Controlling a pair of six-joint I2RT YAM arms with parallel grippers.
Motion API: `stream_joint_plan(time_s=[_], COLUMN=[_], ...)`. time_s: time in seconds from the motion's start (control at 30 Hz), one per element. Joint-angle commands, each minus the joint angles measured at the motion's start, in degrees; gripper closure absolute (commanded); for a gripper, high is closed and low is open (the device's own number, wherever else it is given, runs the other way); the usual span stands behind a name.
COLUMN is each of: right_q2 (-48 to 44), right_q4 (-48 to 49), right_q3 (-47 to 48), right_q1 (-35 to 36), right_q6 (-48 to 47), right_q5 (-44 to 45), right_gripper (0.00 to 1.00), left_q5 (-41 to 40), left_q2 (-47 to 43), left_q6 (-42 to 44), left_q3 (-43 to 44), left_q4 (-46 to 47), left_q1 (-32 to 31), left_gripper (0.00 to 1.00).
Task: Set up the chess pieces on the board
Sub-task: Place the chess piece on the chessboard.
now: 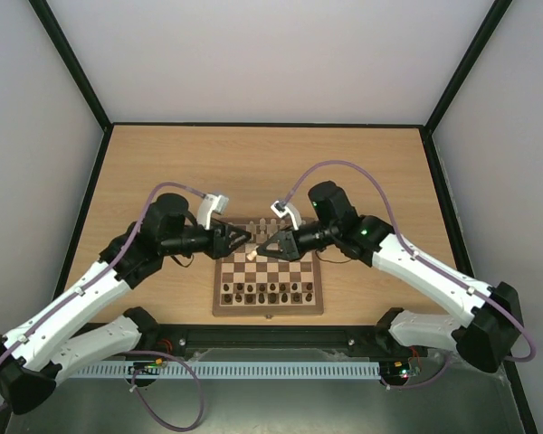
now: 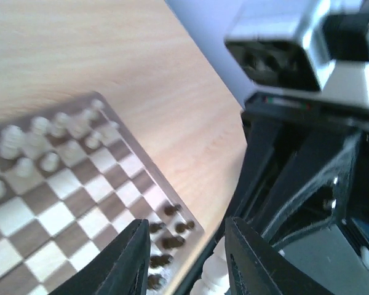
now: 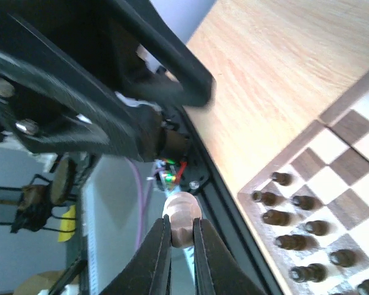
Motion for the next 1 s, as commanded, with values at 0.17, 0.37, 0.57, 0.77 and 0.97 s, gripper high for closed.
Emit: stream_joint_plan(time_s=[0.17, 0.37, 0.57, 0.77, 0.97], right_q2=[4.4, 10.4, 16.2, 23.2, 31.9], right_q4=[-7.0, -12.0, -15.3, -19.3, -23.0], right_q3=[6.1, 12.4, 17.8, 25.9, 34.1], right_q1=[0.4, 0.6, 1.1, 4.1, 8.3], right_q6=[-3.4, -4.9, -4.9, -4.3, -3.1], right_q5=[18.3, 33.4, 44.3, 52.9, 58.5], right_gripper=[0.97, 0.97, 0.98, 0.98, 0.97], left_q5=[-23.2, -35.7, -41.4, -43.7, -43.9], left_q2=[-2.1, -2.1, -2.5, -1.9, -2.5], left_q6=[0.1, -2.8, -3.7, -4.2, -4.8], left_q3=[5.8, 4.1, 3.3, 1.5, -1.5], left_q4=[-9.7, -11.8, -12.5, -12.1, -10.2], left_q1=[2.9, 3.1, 3.2, 3.3, 3.3], left_gripper=[0.58, 0.54, 0.52, 0.49, 0.44])
